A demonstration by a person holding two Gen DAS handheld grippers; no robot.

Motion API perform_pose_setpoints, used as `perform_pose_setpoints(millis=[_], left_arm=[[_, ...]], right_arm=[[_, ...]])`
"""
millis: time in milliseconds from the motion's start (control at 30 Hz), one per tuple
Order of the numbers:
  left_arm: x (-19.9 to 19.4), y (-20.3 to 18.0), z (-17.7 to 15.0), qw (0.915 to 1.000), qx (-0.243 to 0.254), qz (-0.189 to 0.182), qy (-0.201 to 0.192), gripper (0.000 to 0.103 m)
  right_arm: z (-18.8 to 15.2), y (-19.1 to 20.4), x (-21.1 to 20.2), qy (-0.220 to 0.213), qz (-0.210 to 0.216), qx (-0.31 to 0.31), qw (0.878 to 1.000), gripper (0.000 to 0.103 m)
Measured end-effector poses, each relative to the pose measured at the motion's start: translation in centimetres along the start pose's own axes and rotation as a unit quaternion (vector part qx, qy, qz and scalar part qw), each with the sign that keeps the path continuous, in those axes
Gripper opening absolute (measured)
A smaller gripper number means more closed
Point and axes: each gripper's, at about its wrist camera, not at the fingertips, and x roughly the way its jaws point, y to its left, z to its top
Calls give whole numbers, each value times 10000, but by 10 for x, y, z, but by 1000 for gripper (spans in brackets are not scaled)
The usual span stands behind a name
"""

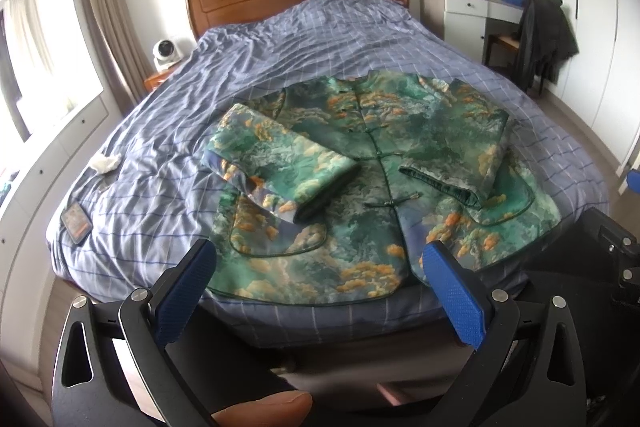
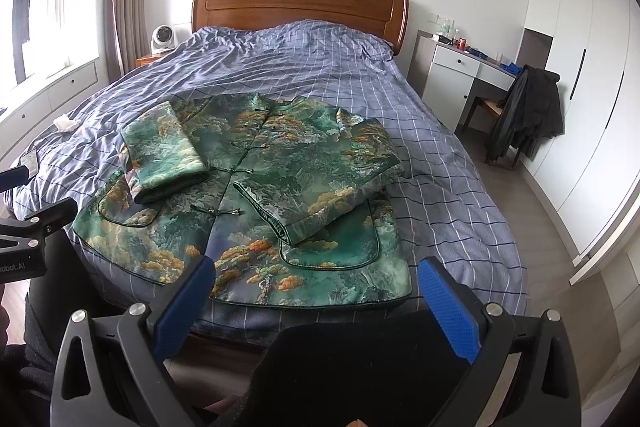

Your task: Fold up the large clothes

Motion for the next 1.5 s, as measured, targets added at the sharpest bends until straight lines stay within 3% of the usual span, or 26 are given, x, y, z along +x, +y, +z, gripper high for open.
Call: perform_pose_setpoints(millis=[1500], left_arm=[[-2, 3, 0, 9999, 79, 67, 20, 103]], right_arm=[[-2, -6, 8, 57, -23, 33, 10000, 103]])
